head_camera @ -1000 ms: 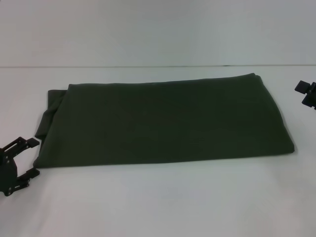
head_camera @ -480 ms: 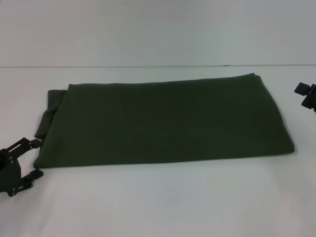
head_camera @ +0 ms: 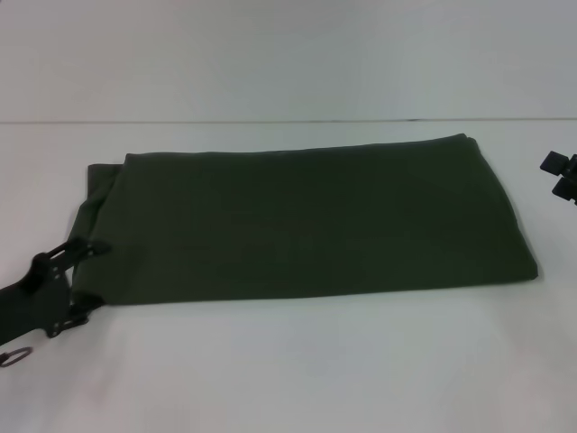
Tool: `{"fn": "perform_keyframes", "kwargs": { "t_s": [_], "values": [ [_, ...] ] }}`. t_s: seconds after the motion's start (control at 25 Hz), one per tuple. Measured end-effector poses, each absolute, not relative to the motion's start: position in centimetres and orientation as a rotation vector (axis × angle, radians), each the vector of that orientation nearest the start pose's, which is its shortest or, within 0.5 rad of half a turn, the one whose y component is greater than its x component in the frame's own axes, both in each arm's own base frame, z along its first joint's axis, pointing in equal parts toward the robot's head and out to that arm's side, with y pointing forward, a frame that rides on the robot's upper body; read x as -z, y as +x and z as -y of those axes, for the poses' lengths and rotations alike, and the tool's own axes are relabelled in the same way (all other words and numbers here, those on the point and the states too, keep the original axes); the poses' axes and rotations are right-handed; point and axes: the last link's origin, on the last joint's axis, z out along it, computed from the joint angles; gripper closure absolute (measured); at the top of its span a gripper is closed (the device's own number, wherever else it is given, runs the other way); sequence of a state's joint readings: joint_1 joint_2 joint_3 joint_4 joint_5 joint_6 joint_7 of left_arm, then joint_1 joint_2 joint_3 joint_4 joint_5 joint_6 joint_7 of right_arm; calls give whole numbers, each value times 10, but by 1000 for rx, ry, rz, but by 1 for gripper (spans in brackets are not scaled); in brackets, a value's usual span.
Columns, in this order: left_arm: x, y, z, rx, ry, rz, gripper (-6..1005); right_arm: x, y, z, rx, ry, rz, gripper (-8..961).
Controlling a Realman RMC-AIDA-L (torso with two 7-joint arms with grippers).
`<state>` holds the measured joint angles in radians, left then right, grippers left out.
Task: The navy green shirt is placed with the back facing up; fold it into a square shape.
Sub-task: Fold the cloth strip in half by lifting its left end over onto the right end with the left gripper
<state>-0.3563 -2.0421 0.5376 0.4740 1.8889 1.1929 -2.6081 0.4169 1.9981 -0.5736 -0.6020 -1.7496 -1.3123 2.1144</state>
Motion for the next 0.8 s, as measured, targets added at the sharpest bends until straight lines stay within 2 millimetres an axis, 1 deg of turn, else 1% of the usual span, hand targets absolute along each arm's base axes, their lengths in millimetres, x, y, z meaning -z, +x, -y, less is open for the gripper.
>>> {"fn": "perform_keyframes", "kwargs": {
  "t_s": [0.16,0.24,0.28,0.32,0.4,0.52,0.68,0.8],
  "values": [
    [-9,-363,-317,-1276,1541,-2768,116,-68,331,-343,-1093,-1840,-1654,195],
    [-11,-352,-325,-1311,1617,-2689,120,-68,330,-344,-1096,-1843,-1653,195],
    [-11,-352,-325,-1311,1617,-2689,122,-68,330,-344,-1098,-1845,-1653,195],
    [-15,-340,-329,-1373,1680,-2585,124,-68,329,-344,-1101,-1846,-1652,195],
    [-20,-335,-328,-1429,1705,-2511,128,-69,329,-344,-1106,-1846,-1650,195],
    [-23,-338,-323,-1463,1703,-2493,134,-68,328,-345,-1111,-1848,-1650,195],
    [-13,-357,-312,-1370,1644,-2637,142,-67,328,-345,-1116,-1837,-1656,195],
    [-12,-364,-306,-1339,1630,-2671,148,-68,329,-346,-1116,-1835,-1658,195]
  ]
}}
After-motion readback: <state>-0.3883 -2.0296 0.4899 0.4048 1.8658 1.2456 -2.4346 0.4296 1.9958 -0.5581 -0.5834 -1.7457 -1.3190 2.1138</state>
